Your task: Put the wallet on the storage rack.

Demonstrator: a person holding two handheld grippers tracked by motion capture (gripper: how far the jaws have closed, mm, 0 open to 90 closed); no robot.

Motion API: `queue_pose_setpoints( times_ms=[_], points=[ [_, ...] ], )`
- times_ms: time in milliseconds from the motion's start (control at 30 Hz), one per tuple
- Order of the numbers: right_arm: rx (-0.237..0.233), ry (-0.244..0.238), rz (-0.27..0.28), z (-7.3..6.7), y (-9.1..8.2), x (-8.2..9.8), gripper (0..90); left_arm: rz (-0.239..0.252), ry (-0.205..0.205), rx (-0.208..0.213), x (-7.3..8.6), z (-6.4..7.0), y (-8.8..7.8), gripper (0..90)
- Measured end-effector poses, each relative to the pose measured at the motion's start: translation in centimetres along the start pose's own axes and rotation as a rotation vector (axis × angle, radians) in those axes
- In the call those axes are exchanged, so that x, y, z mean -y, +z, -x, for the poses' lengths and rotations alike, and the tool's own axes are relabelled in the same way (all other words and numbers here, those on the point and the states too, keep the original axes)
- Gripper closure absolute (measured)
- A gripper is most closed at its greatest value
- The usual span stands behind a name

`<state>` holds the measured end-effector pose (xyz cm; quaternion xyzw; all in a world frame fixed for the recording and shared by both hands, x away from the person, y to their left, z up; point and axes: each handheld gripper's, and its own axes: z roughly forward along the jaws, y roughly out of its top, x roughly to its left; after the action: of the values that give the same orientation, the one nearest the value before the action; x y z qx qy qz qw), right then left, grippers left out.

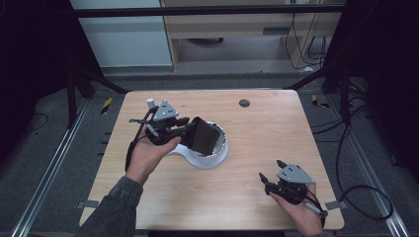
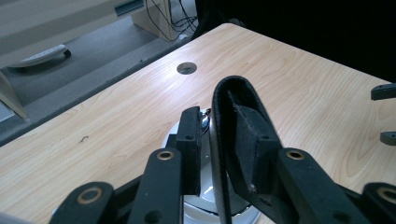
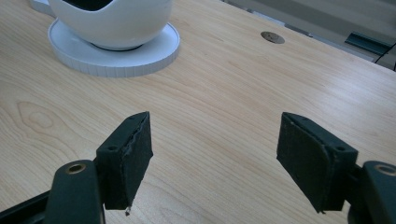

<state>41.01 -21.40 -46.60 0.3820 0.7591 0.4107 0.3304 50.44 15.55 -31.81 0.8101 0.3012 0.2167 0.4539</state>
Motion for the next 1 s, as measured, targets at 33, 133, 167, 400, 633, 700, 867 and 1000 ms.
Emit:
queue_pose_setpoints(
  times_ms=[33, 133, 167, 400, 633, 700, 867, 1000],
  points=[
    [0.001, -0.001, 0.000, 0.0, 0.0, 0.0, 26.6, 0.002, 0.003, 0.000, 0.0, 0.0, -0.2, 69.6],
    [-0.001, -0.001, -0.002, -0.1, 0.1, 0.0, 26.5, 0.006, 0.007, -0.003, 0.1, 0.0, -0.4, 69.5],
    [-0.002, -0.003, -0.001, -0.1, 0.1, 0.0, 26.5, 0.008, 0.004, -0.003, 0.2, 0.0, -0.5, 69.3],
    [-0.003, -0.004, -0.001, -0.1, 0.1, 0.0, 26.5, 0.005, -0.006, -0.017, 0.3, -0.4, -0.5, 69.7],
    [-0.004, -0.007, -0.005, -0.1, 0.2, 0.0, 26.5, -0.007, -0.022, -0.035, 0.6, -1.0, -0.5, 69.9],
    [-0.005, -0.007, -0.005, -0.2, 0.2, 0.0, 26.5, -0.001, -0.032, -0.035, 0.7, -1.1, -0.5, 69.8],
    [-0.003, -0.008, -0.007, -0.1, 0.1, 0.0, 26.5, 0.036, -0.028, -0.024, 0.8, -0.9, -1.4, 67.5],
    [-0.006, -0.011, -0.010, -0.2, 0.2, 0.1, 26.5, 0.048, -0.018, -0.027, 1.0, -0.7, -2.2, 63.8]
  ],
)
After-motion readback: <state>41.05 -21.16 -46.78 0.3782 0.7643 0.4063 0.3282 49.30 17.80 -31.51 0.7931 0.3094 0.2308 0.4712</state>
